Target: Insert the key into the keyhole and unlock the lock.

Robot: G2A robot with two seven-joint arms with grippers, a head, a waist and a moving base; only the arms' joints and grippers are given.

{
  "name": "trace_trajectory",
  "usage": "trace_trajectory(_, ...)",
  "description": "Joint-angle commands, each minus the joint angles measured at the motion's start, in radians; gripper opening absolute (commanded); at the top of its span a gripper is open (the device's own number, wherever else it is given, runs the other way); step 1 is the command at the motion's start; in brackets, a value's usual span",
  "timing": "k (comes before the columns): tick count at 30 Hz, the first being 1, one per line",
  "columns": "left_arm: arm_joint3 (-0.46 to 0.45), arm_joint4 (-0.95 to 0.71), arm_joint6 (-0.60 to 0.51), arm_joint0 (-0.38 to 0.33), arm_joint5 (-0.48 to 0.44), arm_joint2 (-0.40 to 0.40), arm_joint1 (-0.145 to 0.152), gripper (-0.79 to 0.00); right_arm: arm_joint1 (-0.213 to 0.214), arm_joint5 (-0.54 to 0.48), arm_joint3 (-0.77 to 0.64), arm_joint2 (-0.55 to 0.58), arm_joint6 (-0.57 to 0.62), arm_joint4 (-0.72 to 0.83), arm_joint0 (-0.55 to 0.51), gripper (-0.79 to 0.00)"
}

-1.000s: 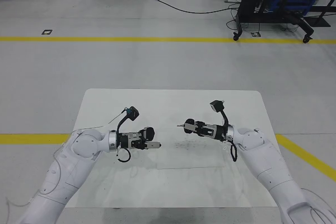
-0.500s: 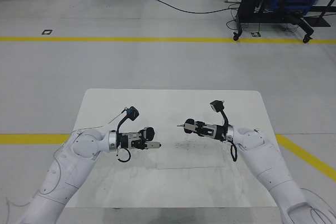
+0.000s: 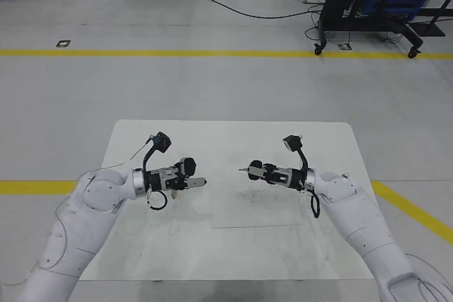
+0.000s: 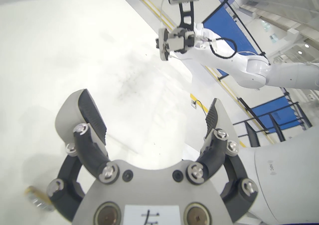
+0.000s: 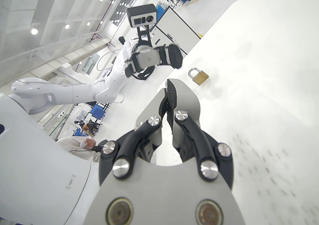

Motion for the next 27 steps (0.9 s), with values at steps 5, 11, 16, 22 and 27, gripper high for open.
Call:
trace_trajectory(5, -0.302, 0.417, 0.021, 0.205, 0.208, -0.24, 0.053, 0.0, 0.0, 0.0, 0.0, 0.0, 0.0, 0.0, 0.0, -0.785)
trace_trajectory(11, -0.435, 0.845, 0.034, 0.308, 0.418, -0.157, 0.052, 0.0, 0.0, 0.0, 0.0, 0.0, 0.0, 0.0, 0.0, -0.785)
trace_trajectory(16, -0.404, 0.912, 0.017, 0.263, 0.464, -0.061, 0.039, 0.0, 0.0, 0.0, 0.0, 0.0, 0.0, 0.0, 0.0, -0.785)
trace_trajectory(22, -0.354, 0.962, -0.008, 0.208, 0.519, 0.006, 0.026, -0.077, 0.0, 0.0, 0.0, 0.0, 0.0, 0.0, 0.0, -0.785)
trace_trajectory(27, -0.316, 0.985, -0.02, 0.172, 0.532, 0.054, 0.015, -0.231, 0.0, 0.0, 0.0, 0.0, 0.0, 0.0, 0.0, -0.785)
